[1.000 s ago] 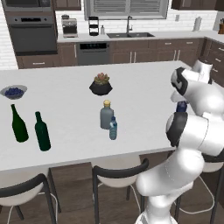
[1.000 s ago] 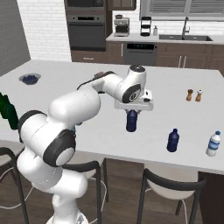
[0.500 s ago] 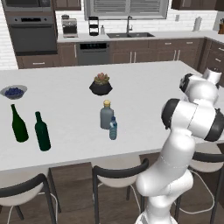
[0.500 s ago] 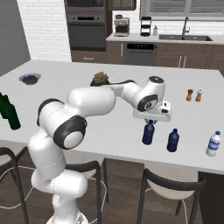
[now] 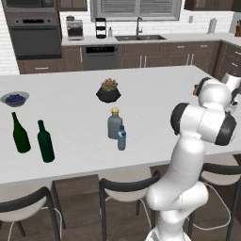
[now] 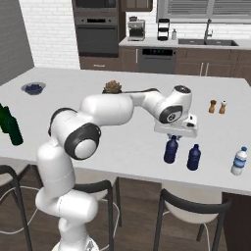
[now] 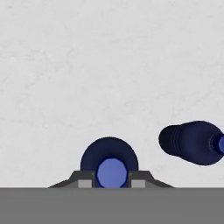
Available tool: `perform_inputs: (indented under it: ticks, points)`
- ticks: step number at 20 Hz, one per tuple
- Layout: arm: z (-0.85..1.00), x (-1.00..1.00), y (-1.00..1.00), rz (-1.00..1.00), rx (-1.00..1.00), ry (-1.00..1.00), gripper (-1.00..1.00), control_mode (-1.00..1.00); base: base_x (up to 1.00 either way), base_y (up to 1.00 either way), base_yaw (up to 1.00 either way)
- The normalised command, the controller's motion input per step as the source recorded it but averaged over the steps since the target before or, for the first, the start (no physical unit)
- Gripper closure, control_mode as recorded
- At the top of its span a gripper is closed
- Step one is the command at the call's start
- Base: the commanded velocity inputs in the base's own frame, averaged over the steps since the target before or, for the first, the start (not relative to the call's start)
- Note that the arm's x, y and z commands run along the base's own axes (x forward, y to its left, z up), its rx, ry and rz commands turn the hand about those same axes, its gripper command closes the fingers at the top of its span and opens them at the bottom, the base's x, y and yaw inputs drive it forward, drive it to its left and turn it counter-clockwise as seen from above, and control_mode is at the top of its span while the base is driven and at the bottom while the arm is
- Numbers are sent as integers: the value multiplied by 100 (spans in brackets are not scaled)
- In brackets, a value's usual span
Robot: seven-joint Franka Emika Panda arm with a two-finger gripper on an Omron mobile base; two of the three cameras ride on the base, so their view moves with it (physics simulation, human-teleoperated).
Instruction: Move the plastic bottles in the middle to the plastics group, and the glass bottles in the middle to the glass group.
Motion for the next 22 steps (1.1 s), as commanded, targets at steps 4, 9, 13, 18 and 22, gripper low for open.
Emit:
perform_inputs:
  ticks: [4, 9, 13, 18, 22]
  points:
    - [-43, 1, -12, 0, -13, -7, 100, -100, 0, 0, 0]
    - [-19, 12, -24, 0, -10, -5, 100, -100, 0, 0, 0]
    - [-2, 0, -3, 0, 0, 0, 100, -100, 0, 0, 0]
    - [-38, 4, -10, 0, 0, 0, 100, -100, 0, 0, 0]
    - [-48, 1, -11, 0, 0, 0, 100, -100, 0, 0, 0]
